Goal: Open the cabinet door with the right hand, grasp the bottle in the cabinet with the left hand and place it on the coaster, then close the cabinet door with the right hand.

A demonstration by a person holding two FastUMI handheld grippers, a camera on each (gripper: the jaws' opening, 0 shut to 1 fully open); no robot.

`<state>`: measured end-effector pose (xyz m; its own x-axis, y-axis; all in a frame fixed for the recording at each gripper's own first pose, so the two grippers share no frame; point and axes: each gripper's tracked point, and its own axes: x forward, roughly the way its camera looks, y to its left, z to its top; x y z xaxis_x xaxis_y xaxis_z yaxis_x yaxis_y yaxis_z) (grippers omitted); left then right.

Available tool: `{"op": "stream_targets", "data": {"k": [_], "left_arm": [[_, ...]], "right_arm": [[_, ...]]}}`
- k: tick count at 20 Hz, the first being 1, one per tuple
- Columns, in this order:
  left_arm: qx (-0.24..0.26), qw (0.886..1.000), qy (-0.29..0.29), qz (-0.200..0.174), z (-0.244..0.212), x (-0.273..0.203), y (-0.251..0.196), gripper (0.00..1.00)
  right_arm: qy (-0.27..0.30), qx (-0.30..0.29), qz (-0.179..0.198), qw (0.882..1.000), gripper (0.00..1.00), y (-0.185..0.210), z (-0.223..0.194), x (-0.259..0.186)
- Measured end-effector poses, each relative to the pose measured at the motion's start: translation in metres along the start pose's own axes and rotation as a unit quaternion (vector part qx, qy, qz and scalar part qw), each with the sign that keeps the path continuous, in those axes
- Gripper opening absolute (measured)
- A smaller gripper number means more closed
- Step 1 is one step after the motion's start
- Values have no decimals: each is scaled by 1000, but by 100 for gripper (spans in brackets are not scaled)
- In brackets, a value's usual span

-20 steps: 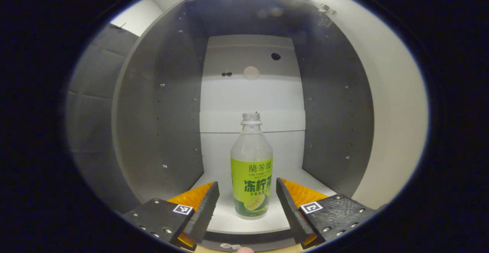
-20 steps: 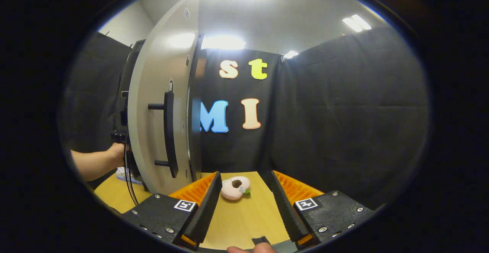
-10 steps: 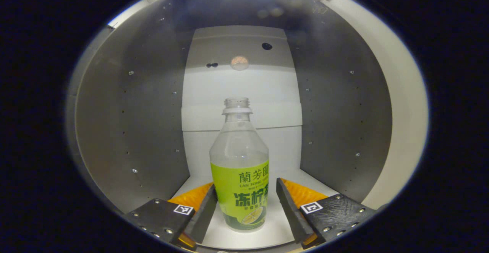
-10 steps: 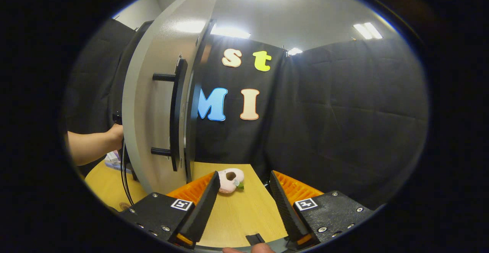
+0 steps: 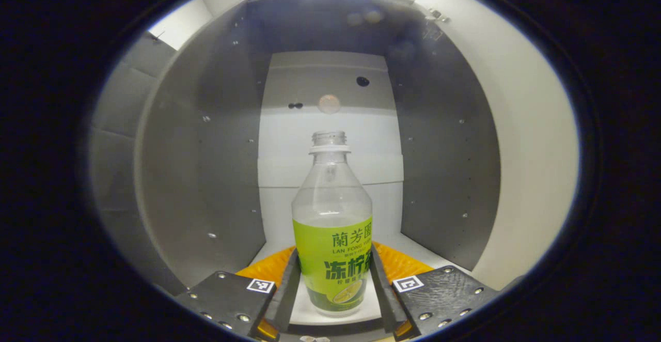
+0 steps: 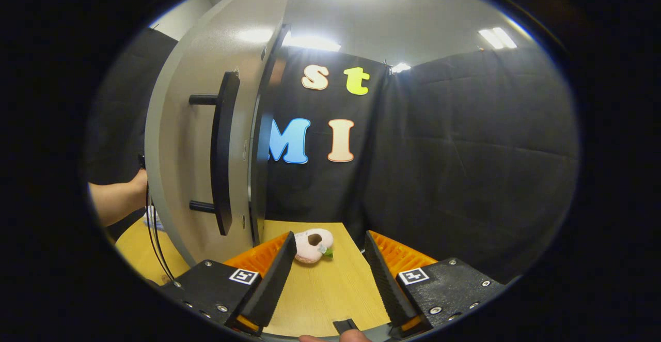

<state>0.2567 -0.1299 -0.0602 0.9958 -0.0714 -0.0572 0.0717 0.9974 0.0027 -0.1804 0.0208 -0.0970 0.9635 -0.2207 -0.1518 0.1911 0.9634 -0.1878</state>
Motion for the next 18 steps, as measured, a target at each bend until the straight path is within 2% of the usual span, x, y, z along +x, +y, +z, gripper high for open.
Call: {"op": "stream_targets", "data": {"k": [3,6,7,8,9,10,12,14,17,18], "left_arm": [[15,1000,-13,21,15,-21,5,72],[27,998,-3,57,23,-32,-3,68],[28,997,0,66,30,-33,-11,72],[32,997,3,77,33,-32,-14,72],[36,996,6,85,36,-30,-16,68],[42,995,10,95,40,-26,-21,72],[50,993,17,107,46,-20,-32,72],[51,991,21,119,50,-15,-39,72],[48,990,16,132,39,-19,-32,72],[44,990,10,132,37,-18,-32,63]], "right_arm": [[-24,-21,45,998,83,2,4,4],[-19,-30,113,993,83,11,-8,3],[-21,-33,128,991,83,11,-12,1],[-23,-33,140,989,83,10,-15,-2],[-24,-31,155,987,83,12,-21,-5],[-24,-30,165,986,83,12,-26,-8],[-19,-28,185,982,86,13,-36,-14],[-7,-15,200,980,83,14,-48,-15],[15,3,208,978,83,18,-61,-17],[17,6,207,978,83,20,-63,-17]]}}
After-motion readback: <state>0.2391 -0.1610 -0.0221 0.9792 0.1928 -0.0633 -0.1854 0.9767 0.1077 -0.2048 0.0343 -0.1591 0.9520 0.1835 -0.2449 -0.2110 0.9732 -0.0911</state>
